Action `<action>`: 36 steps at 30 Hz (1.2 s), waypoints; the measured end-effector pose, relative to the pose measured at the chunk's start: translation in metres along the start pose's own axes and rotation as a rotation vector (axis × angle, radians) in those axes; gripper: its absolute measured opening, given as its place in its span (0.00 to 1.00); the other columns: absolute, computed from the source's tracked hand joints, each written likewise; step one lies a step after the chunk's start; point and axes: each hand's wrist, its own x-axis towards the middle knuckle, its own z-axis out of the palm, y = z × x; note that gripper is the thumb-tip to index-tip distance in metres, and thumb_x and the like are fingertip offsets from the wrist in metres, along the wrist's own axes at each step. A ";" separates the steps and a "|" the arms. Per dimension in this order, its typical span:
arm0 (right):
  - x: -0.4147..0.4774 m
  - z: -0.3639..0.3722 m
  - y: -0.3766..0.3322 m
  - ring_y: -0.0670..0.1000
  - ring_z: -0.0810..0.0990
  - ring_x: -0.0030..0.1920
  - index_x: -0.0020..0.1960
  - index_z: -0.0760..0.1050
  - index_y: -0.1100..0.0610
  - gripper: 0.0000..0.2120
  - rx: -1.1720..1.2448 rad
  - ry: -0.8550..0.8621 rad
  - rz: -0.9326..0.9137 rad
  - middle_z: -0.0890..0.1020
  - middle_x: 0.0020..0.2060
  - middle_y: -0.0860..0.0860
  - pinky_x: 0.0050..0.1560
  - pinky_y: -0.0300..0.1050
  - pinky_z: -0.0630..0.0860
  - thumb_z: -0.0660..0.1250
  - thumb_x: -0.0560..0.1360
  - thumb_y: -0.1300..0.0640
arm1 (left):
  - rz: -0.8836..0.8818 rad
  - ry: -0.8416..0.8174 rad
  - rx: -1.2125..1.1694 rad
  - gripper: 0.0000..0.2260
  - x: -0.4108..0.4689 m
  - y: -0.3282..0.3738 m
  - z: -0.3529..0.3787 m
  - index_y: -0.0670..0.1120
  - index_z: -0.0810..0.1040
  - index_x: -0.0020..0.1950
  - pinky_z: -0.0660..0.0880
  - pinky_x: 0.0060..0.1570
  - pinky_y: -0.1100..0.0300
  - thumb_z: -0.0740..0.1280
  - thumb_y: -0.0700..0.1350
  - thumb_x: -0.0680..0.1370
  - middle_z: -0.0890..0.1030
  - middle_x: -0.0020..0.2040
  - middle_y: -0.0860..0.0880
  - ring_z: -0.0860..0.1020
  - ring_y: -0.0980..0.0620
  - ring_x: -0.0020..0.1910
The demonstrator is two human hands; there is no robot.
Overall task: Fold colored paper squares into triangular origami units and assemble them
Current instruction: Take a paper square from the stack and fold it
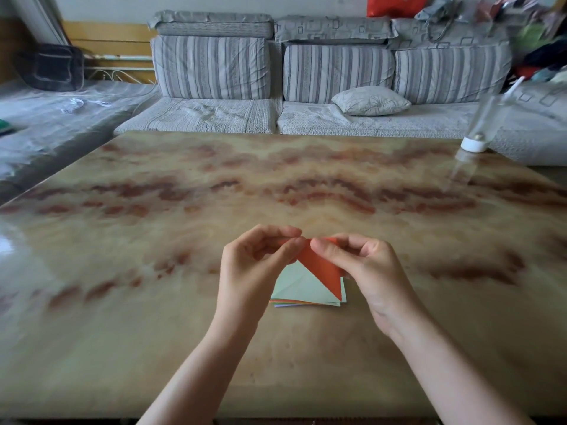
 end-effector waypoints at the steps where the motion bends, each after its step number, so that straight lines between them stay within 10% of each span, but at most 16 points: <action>1: 0.000 0.000 0.000 0.46 0.80 0.34 0.40 0.83 0.61 0.15 0.034 0.005 0.009 0.84 0.35 0.53 0.37 0.34 0.75 0.74 0.61 0.49 | -0.001 0.017 -0.018 0.05 -0.001 -0.001 0.001 0.45 0.82 0.41 0.77 0.40 0.67 0.72 0.36 0.70 0.84 0.36 0.48 0.80 0.56 0.36; 23: 0.001 -0.005 0.002 0.49 0.81 0.35 0.43 0.83 0.61 0.09 0.006 0.052 -0.006 0.85 0.37 0.55 0.43 0.41 0.77 0.72 0.69 0.55 | -0.013 0.119 -0.084 0.07 -0.002 -0.005 0.002 0.47 0.82 0.46 0.77 0.42 0.64 0.72 0.37 0.71 0.84 0.37 0.47 0.80 0.54 0.37; 36: -0.002 0.000 0.007 0.48 0.79 0.35 0.38 0.83 0.58 0.05 -0.185 0.034 -0.151 0.84 0.35 0.57 0.40 0.45 0.73 0.71 0.72 0.60 | -0.041 -0.129 0.209 0.01 0.004 -0.004 -0.002 0.50 0.84 0.42 0.76 0.45 0.62 0.72 0.46 0.73 0.84 0.39 0.47 0.82 0.54 0.40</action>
